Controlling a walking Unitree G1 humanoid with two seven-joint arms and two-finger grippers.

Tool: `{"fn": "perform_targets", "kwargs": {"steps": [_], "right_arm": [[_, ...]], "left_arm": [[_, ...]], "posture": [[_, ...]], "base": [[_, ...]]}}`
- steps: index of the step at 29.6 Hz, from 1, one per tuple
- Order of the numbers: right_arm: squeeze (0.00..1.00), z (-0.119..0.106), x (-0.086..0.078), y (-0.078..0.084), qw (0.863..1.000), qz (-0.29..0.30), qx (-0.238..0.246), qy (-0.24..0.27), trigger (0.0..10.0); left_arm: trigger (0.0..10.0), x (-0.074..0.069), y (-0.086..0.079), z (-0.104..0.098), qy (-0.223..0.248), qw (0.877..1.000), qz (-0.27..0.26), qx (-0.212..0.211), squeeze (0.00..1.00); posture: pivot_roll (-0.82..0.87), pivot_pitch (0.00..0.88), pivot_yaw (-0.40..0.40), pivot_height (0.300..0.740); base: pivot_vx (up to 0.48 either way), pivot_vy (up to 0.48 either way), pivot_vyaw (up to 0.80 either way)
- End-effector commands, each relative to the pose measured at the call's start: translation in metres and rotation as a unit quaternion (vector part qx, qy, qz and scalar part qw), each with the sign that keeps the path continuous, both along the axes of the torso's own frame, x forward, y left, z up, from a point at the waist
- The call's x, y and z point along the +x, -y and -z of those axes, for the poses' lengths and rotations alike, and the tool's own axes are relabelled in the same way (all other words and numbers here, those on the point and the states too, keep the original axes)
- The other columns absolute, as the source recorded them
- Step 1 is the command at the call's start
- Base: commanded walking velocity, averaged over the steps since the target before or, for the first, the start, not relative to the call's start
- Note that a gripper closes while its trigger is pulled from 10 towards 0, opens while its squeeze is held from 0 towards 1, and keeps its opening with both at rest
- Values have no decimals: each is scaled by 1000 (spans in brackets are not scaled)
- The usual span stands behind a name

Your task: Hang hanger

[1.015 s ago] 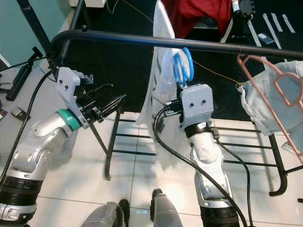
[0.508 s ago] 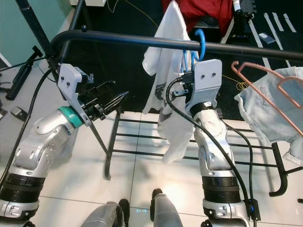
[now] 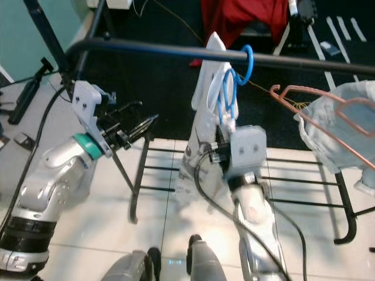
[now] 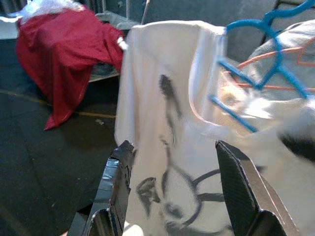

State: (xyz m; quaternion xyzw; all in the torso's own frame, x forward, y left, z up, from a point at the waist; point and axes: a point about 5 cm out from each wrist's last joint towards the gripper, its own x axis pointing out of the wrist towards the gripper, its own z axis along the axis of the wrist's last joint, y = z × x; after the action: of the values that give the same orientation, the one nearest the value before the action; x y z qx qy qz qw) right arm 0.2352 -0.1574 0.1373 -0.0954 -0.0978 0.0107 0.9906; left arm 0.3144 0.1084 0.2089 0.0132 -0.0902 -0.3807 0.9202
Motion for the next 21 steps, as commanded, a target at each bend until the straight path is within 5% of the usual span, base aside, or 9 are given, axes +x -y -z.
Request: {"fn": "perform_targets", "kwargs": {"steps": [1, 4, 11, 13, 21], "right_arm": [[0, 25, -11, 4, 999, 17, -21, -38, 10000], [0, 62, -26, 11, 994, 27, -43, -100, 10000], [0, 84, -24, 16, 989, 47, -40, -131, 10000], [0, 97, -17, 11, 987, 28, -57, -149, 10000], [0, 122, -22, -3, 976, -43, -117, -180, 10000]], "left_arm": [[10000, -2, 1, 8, -7, 1000, 3, 11, 0], [10000, -4, -1, 21, -18, 1000, -15, 20, 0], [10000, -8, -9, 50, -36, 996, -70, 49, 0], [10000, -14, -19, 86, -68, 986, -121, 87, 0], [10000, -20, -45, 132, -113, 959, -225, 131, 0]], "posture": [[-178, 142, 94, 737], [-180, 137, 96, 737], [-168, 126, 87, 737], [-164, 125, 78, 737], [-160, 117, 50, 737]], "base": [[0, 0, 0], [0, 0, 0], [0, 0, 0], [0, 0, 0], [0, 0, 0]]}}
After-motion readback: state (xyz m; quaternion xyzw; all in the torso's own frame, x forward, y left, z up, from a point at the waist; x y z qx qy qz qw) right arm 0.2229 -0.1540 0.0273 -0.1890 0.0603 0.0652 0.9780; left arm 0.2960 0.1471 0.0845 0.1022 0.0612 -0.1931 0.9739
